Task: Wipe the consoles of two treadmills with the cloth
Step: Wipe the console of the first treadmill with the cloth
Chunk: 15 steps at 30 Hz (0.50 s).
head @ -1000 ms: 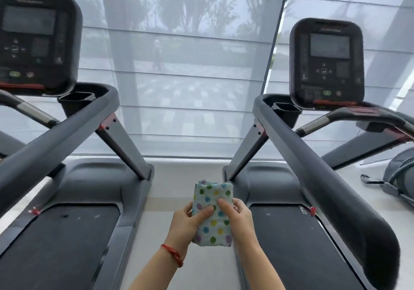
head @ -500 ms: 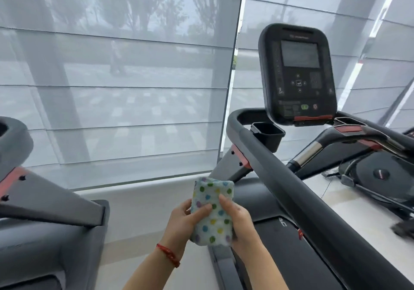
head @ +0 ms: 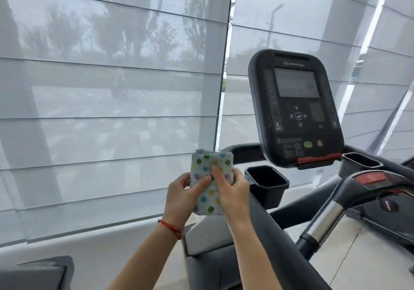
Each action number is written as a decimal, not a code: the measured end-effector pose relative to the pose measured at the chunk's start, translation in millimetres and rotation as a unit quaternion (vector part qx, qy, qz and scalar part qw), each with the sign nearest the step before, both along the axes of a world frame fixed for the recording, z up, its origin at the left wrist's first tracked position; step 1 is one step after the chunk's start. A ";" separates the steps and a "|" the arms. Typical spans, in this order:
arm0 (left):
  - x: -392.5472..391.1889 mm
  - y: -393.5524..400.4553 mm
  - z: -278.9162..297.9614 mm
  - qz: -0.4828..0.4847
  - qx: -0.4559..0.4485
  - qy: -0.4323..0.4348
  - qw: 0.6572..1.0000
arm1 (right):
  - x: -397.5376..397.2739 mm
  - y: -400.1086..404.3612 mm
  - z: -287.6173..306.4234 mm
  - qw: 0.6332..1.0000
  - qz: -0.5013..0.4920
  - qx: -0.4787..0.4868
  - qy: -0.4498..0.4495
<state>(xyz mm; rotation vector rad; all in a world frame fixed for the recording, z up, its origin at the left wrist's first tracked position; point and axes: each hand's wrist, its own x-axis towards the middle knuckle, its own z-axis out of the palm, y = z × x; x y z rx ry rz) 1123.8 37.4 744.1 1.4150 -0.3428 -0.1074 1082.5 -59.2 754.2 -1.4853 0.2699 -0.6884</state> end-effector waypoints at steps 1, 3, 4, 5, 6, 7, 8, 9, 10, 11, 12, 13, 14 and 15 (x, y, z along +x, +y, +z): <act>12.8 -6.2 6.9 0.004 0.008 -0.021 1.000 | 12.2 -6.8 6.7 1.000 -0.003 -0.003 -0.008; 39.5 -18.6 17.6 0.011 0.026 -0.066 0.997 | 35.2 -21.8 18.6 1.000 -0.015 -0.012 -0.019; 53.8 -24.6 22.3 0.017 0.032 -0.089 0.995 | 46.1 -30.5 24.7 0.999 -0.021 -0.021 -0.025; 68.3 -30.7 26.9 0.026 0.037 -0.112 0.993 | 56.8 -40.2 30.3 0.999 -0.030 -0.030 -0.032; 83.1 -37.1 30.5 0.038 0.042 -0.136 0.989 | 66.9 -50.3 36.1 0.998 -0.041 -0.038 -0.041; 98.0 -43.9 34.3 0.052 0.048 -0.164 0.984 | 76.7 -60.9 42.4 0.996 -0.057 -0.046 -0.049; 113.0 -50.9 37.7 0.066 0.059 -0.195 0.977 | 86.1 -71.9 48.3 0.994 -0.077 -0.054 -0.056; 127.1 -58.5 40.6 0.078 0.072 -0.228 0.968 | 93.5 -82.6 54.8 0.991 -0.099 -0.059 -0.062; 140.3 -66.5 43.4 0.084 0.084 -0.260 0.958 | 100.3 -93.5 60.8 0.989 -0.120 -0.061 -0.068; 152.9 -74.8 46.2 0.084 0.094 -0.293 0.948 | 105.9 -104.1 67.0 0.986 -0.138 -0.062 -0.075; 163.6 -83.4 49.3 0.081 0.102 -0.326 0.936 | 110.8 -115.1 73.1 0.983 -0.153 -0.065 -0.082; 173.3 -92.4 52.0 0.079 0.113 -0.358 0.924 | 114.3 -126.2 78.7 0.980 -0.166 -0.070 -0.088; 181.9 -101.9 55.2 0.079 0.123 -0.386 0.911 | 116.6 -137.6 84.1 0.976 -0.181 -0.075 -0.093; 188.8 -111.4 59.2 0.081 0.129 -0.411 0.899 | 118.4 -149.1 88.8 0.972 -0.198 -0.080 -0.096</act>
